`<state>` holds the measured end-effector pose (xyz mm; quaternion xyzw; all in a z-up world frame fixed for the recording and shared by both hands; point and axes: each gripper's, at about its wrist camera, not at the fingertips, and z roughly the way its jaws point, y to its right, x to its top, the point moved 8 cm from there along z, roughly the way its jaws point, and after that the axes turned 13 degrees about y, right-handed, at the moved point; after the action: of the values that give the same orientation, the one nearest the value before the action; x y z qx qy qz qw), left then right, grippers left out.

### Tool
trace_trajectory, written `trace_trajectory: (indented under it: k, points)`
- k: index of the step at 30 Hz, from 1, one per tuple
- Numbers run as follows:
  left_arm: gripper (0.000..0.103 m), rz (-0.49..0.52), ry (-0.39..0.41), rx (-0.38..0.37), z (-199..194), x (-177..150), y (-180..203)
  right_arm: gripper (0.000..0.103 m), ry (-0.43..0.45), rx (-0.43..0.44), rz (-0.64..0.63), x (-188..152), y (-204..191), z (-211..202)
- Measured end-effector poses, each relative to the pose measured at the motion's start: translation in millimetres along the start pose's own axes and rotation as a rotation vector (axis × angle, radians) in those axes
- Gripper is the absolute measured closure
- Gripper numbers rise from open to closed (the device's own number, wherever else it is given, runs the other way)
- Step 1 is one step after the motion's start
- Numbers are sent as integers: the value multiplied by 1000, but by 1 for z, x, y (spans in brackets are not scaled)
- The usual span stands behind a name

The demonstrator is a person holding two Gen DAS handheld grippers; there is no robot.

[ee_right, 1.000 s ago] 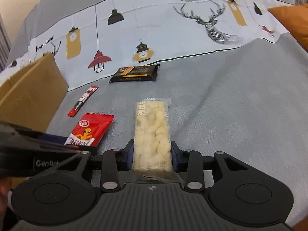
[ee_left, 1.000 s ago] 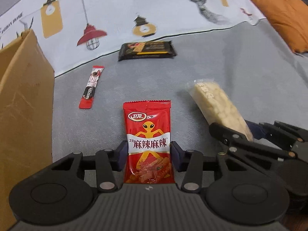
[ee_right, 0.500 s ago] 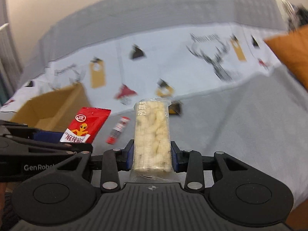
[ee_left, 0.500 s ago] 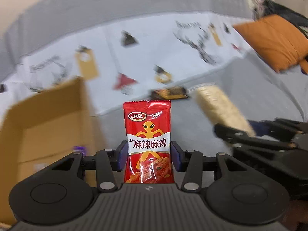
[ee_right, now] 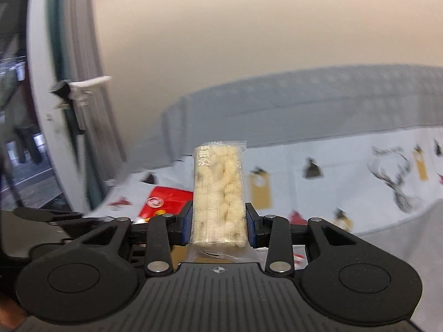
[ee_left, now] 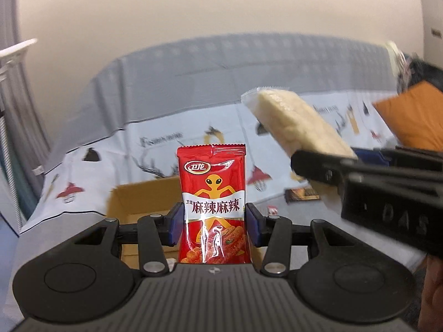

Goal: Organize snacks
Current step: 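Carry red packet and white bar over the box and release both inside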

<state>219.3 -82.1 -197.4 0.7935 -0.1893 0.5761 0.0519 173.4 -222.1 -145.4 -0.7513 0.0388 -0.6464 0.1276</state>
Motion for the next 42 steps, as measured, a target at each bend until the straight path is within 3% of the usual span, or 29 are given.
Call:
trace_trajectory:
  k: [9, 15, 22, 29, 31, 32, 33, 36, 42]
  points:
    - [52, -100, -50, 60, 18, -35, -60, 64, -63, 47, -82, -21, -46, 33]
    - [52, -132, -175, 97, 49, -92, -91, 64, -197, 43, 11, -71, -47, 61]
    - [52, -181, -295, 137, 71, -145, -118, 64, -322, 29, 19, -127, -48, 91]
    - [50, -180, -314, 170, 71, -149, -123, 64, -400, 45, -3, -162, -52, 104]
    - [28, -188, -317, 193, 69, -146, -125, 63, -410, 69, -14, -166, -55, 106]
    - [8, -188, -314, 206, 70, -143, -127, 57, -397, 79, -23, -164, -57, 104]
    - [7, -185, -294, 212, 66, -137, -126, 43, -376, 80, -35, -160, -58, 102]
    - [6, -170, -261, 188, 60, -122, -116, 44, -335, 101, -33, -148, -54, 95]
    - [6, -136, -214, 97, 65, -93, -61, 44, -276, 29, 26, -132, -3, 69]
